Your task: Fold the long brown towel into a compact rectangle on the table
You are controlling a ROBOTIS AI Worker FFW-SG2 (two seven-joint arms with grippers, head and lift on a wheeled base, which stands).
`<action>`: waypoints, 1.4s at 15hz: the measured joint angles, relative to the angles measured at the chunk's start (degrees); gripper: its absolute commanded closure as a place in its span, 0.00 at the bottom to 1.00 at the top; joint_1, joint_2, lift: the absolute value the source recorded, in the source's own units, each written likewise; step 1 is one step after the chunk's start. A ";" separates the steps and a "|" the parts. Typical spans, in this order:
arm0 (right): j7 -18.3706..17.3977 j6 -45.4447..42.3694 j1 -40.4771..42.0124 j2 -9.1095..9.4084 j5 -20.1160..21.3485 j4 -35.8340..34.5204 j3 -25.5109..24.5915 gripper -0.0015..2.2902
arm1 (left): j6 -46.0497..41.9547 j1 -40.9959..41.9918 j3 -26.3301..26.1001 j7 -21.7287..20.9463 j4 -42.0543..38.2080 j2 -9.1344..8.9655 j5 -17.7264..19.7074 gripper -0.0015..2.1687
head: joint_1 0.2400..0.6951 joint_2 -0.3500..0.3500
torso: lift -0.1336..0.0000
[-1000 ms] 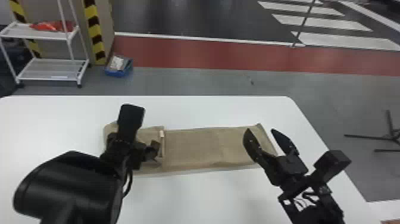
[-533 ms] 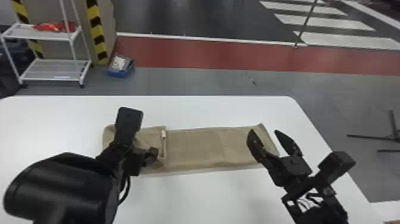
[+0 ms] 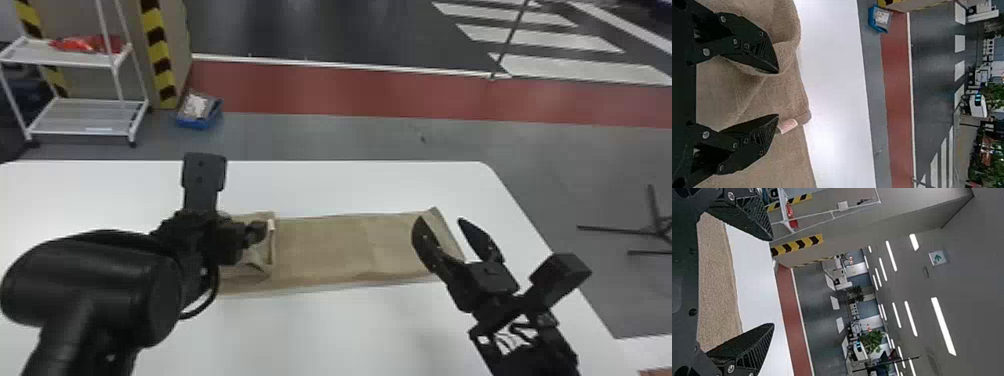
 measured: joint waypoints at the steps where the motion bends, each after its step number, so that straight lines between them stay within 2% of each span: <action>1: -0.05 0.00 -0.04 0.03 0.01 0.05 0.06 0.05 | -2.81 -1.00 0.38 1.08 1.91 0.00 2.95 0.26 | 1.00 0.24 | 0.10; 4: -0.17 -0.02 -0.52 0.05 0.14 0.66 0.38 0.05 | -14.92 -4.82 0.59 3.59 10.44 0.00 12.07 0.26 | 1.00 0.23 | 0.10; 6: -0.17 -0.43 -1.23 -0.08 0.09 2.10 0.85 0.05 | -19.44 -6.22 0.57 4.57 13.87 0.00 15.89 0.24 | 1.00 0.23 | 0.10; 8: -0.17 -0.79 -1.90 -0.41 0.02 3.23 1.46 0.05 | -20.98 -6.44 0.21 5.83 14.66 0.00 16.33 0.22 | 1.00 0.24 | 0.10; 10: -0.17 -0.87 -2.13 -0.67 -0.11 3.52 1.73 0.05 | -20.87 -6.47 -0.10 7.53 14.75 0.00 15.08 0.21 | 1.00 0.25 | 0.10; 14: -0.17 -0.88 -2.23 -0.79 -0.39 3.55 1.90 0.05 | -7.89 -6.11 -0.62 14.37 12.82 0.00 12.76 0.21 | 1.00 0.28 | 0.10; 17: -0.17 -0.92 -2.73 -0.70 -0.25 3.81 2.71 0.05 | -2.79 -5.42 -1.45 15.31 10.18 0.00 12.84 0.21 | 1.00 0.28 | 0.10; 19: -0.22 -0.96 -2.91 -0.64 -0.03 3.89 3.13 0.05 | -4.42 -4.56 -1.82 14.44 8.91 0.00 15.34 0.21 | 1.00 0.27 | 0.10; 21: -0.26 -0.89 -2.93 -0.62 0.09 3.91 3.25 0.05 | -7.03 -4.08 -1.84 13.33 8.37 0.00 20.21 0.21 | 1.00 0.23 | 0.10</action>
